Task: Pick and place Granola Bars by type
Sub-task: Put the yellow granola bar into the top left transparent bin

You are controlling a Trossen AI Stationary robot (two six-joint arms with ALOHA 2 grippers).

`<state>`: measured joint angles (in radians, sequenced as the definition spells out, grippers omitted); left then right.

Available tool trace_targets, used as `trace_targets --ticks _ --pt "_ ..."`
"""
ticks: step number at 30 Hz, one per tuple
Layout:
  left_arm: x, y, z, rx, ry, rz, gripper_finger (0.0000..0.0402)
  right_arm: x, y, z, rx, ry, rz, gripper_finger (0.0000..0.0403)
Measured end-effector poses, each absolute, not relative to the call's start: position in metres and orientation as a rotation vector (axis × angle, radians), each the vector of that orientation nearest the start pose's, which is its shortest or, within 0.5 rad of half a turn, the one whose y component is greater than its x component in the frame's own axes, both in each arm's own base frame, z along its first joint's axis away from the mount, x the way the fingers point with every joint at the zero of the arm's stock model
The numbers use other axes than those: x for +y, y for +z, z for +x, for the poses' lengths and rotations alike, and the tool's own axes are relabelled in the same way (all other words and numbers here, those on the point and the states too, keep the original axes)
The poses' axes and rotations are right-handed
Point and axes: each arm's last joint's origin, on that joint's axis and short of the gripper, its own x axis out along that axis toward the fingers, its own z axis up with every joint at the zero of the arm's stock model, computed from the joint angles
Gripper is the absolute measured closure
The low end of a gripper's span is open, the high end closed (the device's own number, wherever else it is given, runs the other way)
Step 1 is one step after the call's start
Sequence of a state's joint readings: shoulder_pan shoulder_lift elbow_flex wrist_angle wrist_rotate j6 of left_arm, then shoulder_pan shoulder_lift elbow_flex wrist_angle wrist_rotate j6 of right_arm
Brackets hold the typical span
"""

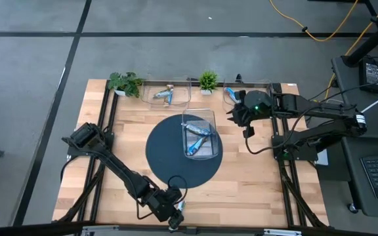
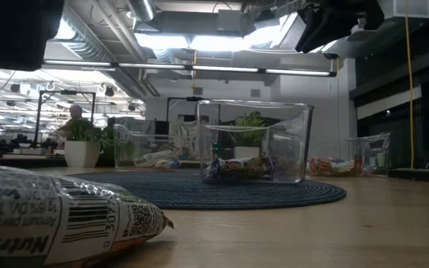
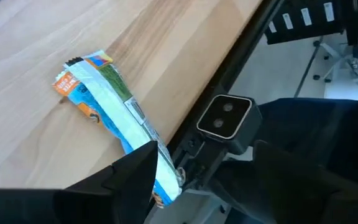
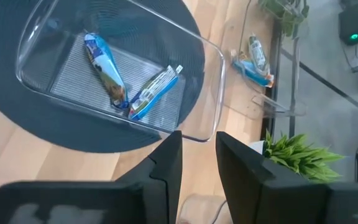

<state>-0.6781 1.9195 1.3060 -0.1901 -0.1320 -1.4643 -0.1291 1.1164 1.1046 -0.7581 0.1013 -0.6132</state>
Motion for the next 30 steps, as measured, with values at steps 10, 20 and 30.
trace_targets --ticks 10,20,30 --pt "-0.254 0.169 0.326 0.986 0.195 -1.014 0.0144 -0.031 0.330 0.216 0.824 0.028 -0.566 0.0302" --pt "-0.250 0.146 0.329 1.061 0.284 -1.017 0.0182 -0.031 0.330 0.216 0.824 0.031 -0.572 0.0302" --pt "-0.246 0.144 0.329 1.133 0.280 -1.028 0.0321 -0.031 0.330 0.216 0.824 0.036 -0.583 0.0302"
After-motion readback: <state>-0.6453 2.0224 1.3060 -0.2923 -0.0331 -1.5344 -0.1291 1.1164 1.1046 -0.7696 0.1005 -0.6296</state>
